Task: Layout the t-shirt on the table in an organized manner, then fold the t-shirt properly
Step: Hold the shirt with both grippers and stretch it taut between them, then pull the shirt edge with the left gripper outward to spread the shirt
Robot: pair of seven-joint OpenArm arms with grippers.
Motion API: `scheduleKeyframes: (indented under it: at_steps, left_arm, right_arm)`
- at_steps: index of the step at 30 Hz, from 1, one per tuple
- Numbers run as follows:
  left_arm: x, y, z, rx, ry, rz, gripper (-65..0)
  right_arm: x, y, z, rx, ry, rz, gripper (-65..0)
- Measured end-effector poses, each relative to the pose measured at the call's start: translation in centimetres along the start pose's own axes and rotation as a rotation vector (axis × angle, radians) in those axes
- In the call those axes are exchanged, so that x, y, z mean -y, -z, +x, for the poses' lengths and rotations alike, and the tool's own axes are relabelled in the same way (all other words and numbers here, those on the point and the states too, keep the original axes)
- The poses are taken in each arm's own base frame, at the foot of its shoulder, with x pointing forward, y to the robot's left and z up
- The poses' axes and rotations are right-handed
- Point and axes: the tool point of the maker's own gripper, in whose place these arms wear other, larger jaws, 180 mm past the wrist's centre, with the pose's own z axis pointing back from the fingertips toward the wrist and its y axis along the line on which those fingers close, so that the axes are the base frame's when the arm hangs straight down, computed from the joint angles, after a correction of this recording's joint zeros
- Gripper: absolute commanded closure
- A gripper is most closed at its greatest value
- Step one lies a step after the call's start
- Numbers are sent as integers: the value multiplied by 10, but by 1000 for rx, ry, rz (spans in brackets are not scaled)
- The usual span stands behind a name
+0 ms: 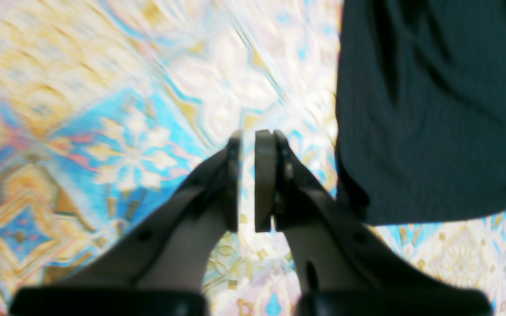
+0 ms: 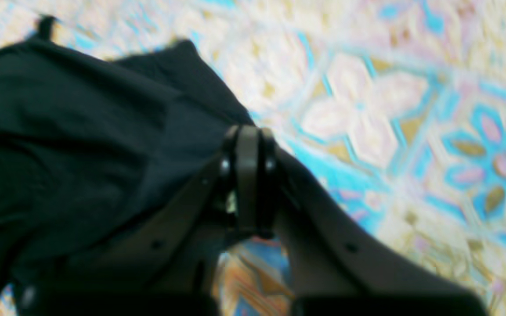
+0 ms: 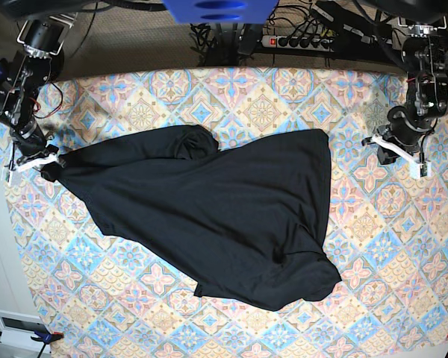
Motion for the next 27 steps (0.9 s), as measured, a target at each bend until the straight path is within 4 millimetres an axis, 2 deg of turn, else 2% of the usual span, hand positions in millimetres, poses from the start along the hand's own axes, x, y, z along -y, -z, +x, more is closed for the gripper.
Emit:
scheduleKeyframes:
  at_steps: [3, 5, 8, 11, 14, 16, 20, 27]
  left_arm:
    - [7, 3, -6, -16, 0, -17, -36]
    - [24, 10, -12, -32, -11, -50, -67]
    - [49, 15, -29, -102, -34, -125, -159]
    - [52, 17, -38, -123, -59, -108, -267]
    - [68, 21, -43, -136, -86, -153, -329]
    - [67, 25, -48, -146, -105, -154, -334]
    - [43, 35, -76, -223, -148, -86, -338]
    - [59, 61, -72, -213, -208, -123, -337]
  right_arm:
    - [-16, 7, -5, -19, -21, 43, 0]
    - [-21, 9, -6, -17, -15, 56, 0]
    - [-16, 8, -7, -23, -17, 39, 0]
    - [-15, 7, -5, -21, -23, 37, 0]
    - [-17, 8, -5, -17, -21, 44, 0]
    - [-18, 8, -6, -17, -18, 47, 0]
    - [-15, 7, -6, -20, -22, 38, 0]
    - [-16, 7, -5, -17, -18, 40, 0]
